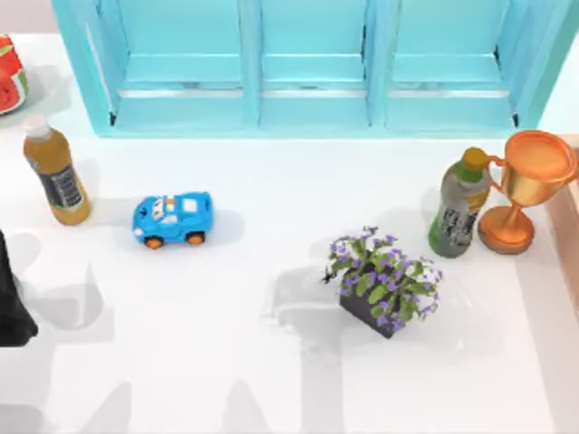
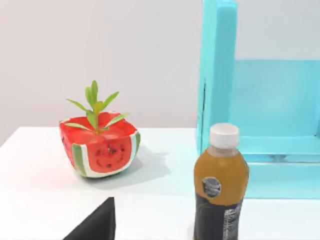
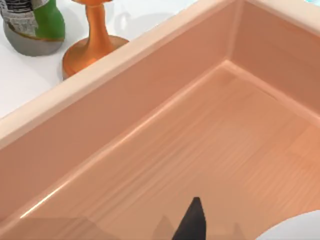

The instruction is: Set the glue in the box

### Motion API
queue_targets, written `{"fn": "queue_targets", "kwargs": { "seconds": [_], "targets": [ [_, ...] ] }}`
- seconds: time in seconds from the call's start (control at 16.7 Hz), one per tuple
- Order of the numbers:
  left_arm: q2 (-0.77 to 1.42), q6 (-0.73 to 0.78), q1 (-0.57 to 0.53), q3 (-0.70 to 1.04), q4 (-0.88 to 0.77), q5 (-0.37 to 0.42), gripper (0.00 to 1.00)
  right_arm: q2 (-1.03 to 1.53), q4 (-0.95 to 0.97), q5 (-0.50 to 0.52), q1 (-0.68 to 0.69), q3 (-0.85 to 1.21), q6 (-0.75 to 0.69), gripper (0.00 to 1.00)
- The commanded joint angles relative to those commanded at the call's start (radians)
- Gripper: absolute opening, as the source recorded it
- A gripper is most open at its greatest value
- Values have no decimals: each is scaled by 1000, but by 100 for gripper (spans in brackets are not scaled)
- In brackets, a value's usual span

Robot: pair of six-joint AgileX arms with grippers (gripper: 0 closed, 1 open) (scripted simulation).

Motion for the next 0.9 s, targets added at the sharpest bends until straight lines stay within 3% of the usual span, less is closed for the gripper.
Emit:
{"fn": "queue_targets", "kwargs": {
  "seconds": [0.54, 0.9],
  "targets": [
    [0, 0, 0, 0, 0, 0, 100, 0, 0, 0, 0, 0, 0, 98],
    [0, 0, 0, 0, 0, 0, 100, 0, 0, 0, 0, 0, 0, 100]
  ]
}}
